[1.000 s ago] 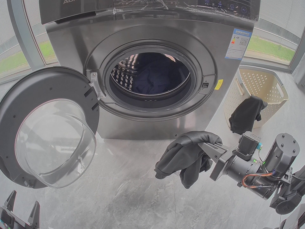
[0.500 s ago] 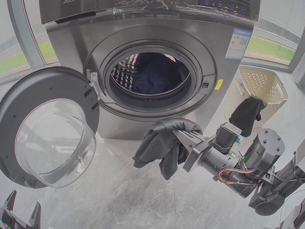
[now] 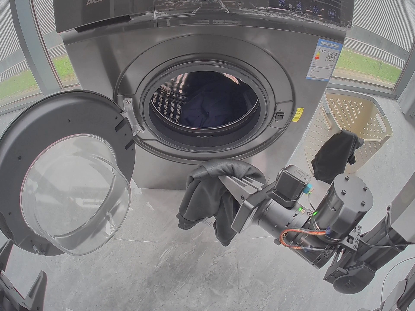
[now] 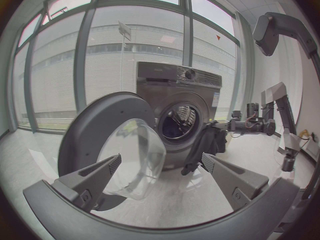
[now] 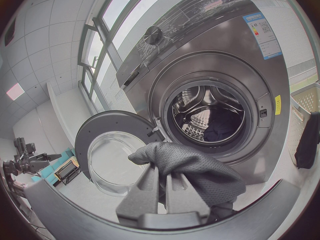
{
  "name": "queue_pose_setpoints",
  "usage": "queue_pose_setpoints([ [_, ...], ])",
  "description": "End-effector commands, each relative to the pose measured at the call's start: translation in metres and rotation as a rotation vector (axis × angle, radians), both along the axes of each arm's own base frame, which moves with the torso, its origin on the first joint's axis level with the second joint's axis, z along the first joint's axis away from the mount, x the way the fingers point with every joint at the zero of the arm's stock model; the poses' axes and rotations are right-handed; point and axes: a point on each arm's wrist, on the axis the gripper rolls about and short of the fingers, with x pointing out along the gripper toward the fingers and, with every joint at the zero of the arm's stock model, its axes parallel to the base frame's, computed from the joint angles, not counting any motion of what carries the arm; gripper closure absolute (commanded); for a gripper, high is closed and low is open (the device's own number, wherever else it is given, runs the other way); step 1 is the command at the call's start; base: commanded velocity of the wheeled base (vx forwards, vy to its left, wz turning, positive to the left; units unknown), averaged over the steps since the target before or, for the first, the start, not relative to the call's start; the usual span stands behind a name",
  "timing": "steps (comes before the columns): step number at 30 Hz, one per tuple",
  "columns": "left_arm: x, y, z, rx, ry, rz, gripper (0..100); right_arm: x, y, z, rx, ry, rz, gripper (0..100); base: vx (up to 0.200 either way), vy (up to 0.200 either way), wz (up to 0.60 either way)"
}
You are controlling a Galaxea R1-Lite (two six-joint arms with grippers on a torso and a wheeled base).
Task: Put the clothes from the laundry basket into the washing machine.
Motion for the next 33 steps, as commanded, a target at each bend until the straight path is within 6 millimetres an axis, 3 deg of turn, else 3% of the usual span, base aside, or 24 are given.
queue_pose_setpoints([
  [1,0.043,-0.003,0.009,0.018,0.261,-0.162,0,0.013,0.016,-0.001,0.019,-0.059,0.011,100,0.0,0.0,0.0],
  [7,0.085,-0.007,0.017,0.054,0.337,-0.287,0,0.017,0.016,0.01,0.044,-0.094,0.014,100,0.0,0.0,0.0],
  [12,0.099,-0.011,0.018,0.058,0.36,-0.327,0,0.019,0.016,0.012,0.049,-0.103,0.01,100,0.0,0.0,0.0],
  [13,0.12,-0.017,0.016,0.064,0.402,-0.376,0,0.02,0.014,0.014,0.052,-0.108,0.005,100,0.0,0.0,0.0],
  [14,0.126,-0.02,0.014,0.068,0.413,-0.389,0,0.02,0.014,0.014,0.052,-0.108,0.005,100,0.0,0.0,0.0],
  [24,0.178,-0.035,0.001,0.079,0.484,-0.427,0,0.016,0.008,0.023,0.071,-0.122,0.002,100,0.0,0.0,0.0],
  [29,0.208,-0.053,-0.014,0.106,0.503,-0.422,0,0.013,0.005,0.023,0.067,-0.116,-0.001,100,0.0,0.0,0.0],
  [31,0.21,-0.054,-0.014,0.107,0.501,-0.421,0,0.013,0.005,0.023,0.067,-0.116,-0.001,100,0.0,0.0,0.0],
  [33,0.229,-0.069,-0.017,0.109,0.463,-0.448,0,0.011,0.002,0.024,0.067,-0.116,-0.001,100,0.0,0.0,0.0],
])
